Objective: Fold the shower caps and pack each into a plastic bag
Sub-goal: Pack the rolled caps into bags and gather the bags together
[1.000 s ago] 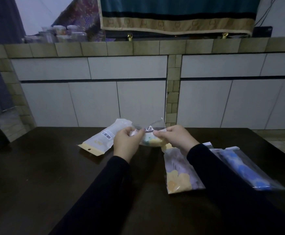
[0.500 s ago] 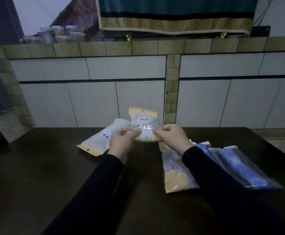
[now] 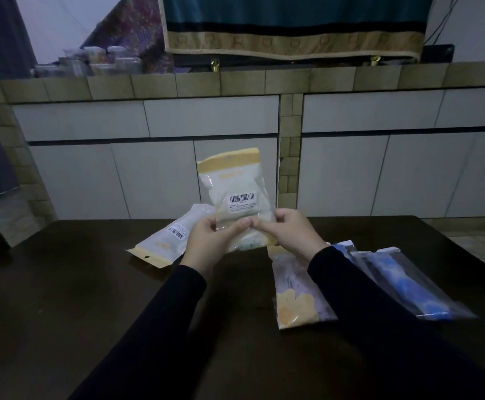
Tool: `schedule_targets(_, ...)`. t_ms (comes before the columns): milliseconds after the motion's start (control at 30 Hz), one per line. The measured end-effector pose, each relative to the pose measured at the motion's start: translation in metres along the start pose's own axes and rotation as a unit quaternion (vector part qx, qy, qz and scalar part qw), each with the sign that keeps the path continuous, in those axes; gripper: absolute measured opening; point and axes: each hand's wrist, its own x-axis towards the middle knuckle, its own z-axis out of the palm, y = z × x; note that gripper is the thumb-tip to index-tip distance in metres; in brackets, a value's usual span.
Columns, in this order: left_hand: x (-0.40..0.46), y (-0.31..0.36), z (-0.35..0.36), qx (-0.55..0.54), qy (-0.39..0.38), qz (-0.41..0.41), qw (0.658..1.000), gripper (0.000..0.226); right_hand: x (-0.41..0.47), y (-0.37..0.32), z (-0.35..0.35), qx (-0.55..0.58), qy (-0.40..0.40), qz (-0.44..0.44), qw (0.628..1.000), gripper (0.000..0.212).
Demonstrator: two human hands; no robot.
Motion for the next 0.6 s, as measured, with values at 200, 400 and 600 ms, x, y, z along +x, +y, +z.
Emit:
schedule_targets(200, 0.004, 0.005, -0.011, -0.009, -0.024, -0.039, 0.999, 0.046, -0.001, -0.002, -0.001, 0.022, -0.008, -0.001, 1.0, 0.046)
schedule_targets(400, 0.004, 0.01, -0.018, -0.055, -0.048, -0.06, 0.996, 0.045, -0.003, -0.009, -0.005, 0.079, -0.027, 0.0, 0.996, 0.07)
schedule_targets(600, 0.0, 0.015, -0.011, -0.093, -0.067, -0.038, 0.993, 0.045, 0.0, -0.005, -0.007, 0.053, -0.045, 0.044, 0.997, 0.047)
